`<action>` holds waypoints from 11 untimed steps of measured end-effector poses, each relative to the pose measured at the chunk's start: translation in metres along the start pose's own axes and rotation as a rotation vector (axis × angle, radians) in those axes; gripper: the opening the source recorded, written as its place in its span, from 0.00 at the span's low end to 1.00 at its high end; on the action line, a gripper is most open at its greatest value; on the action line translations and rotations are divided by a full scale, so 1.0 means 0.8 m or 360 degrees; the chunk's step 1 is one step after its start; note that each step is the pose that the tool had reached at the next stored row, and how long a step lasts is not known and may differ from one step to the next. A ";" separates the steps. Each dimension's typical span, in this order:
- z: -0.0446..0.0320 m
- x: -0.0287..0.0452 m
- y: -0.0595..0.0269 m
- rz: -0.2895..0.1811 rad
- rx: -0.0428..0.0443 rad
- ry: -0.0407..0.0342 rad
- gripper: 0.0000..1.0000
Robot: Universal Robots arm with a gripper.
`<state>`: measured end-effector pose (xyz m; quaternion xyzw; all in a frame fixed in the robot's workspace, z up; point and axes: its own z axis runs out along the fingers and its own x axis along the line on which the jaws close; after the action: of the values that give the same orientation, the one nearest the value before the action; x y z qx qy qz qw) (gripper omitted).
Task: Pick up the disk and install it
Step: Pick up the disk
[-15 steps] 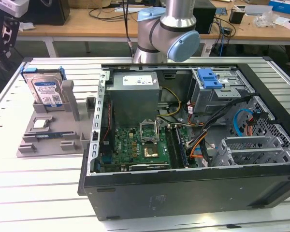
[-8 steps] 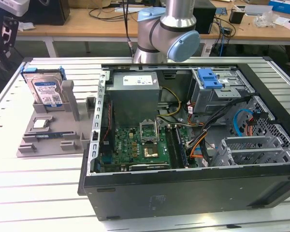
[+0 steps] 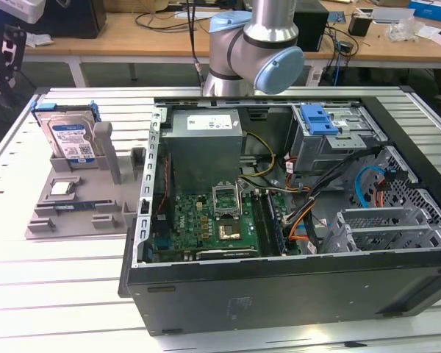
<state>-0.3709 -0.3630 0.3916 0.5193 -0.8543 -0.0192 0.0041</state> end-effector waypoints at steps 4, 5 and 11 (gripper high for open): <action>0.0000 0.0000 0.000 -0.0046 0.0000 0.0003 0.11; -0.0001 0.0000 0.000 -0.0055 0.0000 0.0004 0.11; 0.0000 0.0000 0.000 -0.0161 0.0000 0.0010 0.11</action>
<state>-0.3709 -0.3630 0.3916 0.5620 -0.8270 -0.0176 0.0058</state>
